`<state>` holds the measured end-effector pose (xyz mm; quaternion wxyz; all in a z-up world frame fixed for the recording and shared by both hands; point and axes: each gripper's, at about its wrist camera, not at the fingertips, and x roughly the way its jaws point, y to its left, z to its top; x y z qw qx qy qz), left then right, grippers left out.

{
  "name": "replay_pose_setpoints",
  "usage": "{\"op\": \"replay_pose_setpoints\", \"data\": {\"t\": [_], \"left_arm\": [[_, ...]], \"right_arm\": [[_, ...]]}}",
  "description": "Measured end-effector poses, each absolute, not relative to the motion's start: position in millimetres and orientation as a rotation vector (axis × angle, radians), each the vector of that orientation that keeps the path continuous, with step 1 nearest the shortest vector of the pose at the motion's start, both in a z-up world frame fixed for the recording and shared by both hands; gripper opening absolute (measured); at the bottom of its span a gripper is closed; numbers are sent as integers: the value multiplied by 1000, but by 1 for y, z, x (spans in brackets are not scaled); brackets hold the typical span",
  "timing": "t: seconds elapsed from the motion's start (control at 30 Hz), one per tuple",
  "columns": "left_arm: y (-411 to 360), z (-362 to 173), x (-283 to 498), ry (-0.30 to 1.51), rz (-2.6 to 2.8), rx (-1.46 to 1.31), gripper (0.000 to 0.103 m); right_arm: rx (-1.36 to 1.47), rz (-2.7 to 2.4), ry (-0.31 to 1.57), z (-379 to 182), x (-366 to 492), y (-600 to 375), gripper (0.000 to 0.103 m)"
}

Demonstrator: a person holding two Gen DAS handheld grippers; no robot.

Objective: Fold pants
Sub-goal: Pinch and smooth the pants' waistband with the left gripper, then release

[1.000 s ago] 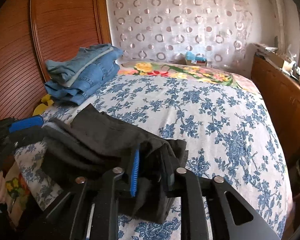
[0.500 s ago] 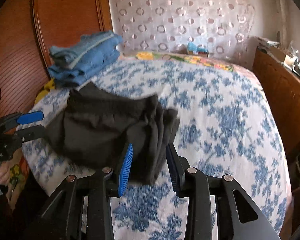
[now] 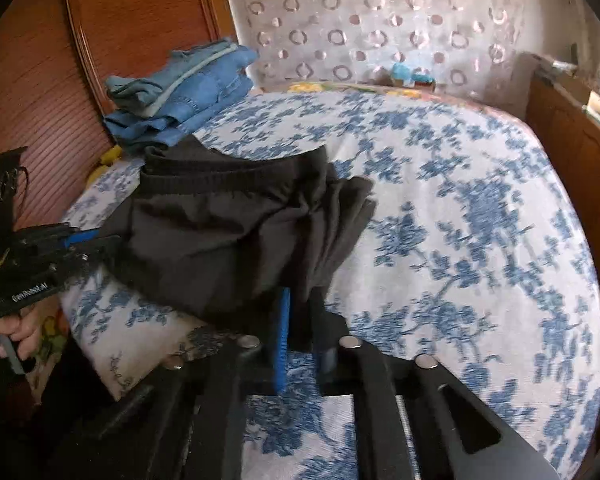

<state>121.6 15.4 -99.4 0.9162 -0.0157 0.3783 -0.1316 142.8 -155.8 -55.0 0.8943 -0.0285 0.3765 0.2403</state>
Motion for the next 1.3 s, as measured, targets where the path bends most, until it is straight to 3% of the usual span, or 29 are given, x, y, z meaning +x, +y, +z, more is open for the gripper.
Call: {"op": "replay_pose_setpoints", "data": {"t": [0.37,0.5,0.53,0.57,0.7,0.93,1.0,1.13,1.3], "left_arm": [[6,-83,75,768,-324,-52,13],[10,-81,77,750,-316,-60,31],[13,-79,78,745,-317,-72,43],[15,-77,80,735,-316,-90,48],[18,-67,91,695,-292,-82,48],[14,-82,127,739,-324,-54,48],[12,-86,131,740,-333,-47,48],[9,-83,138,722,-337,-31,15],[0,-54,143,659,-358,8,11]], "right_arm": [[-45,520,744,-42,96,-187,4],[-89,501,729,-38,84,-187,5],[-107,496,717,-36,82,-186,9],[-117,488,706,-34,82,-184,14],[-124,473,688,-30,89,-178,29],[-110,470,682,-43,127,-163,32],[-102,444,704,-49,140,-164,32],[-119,429,724,-61,152,-162,32],[-72,414,706,-66,155,-169,32]]}}
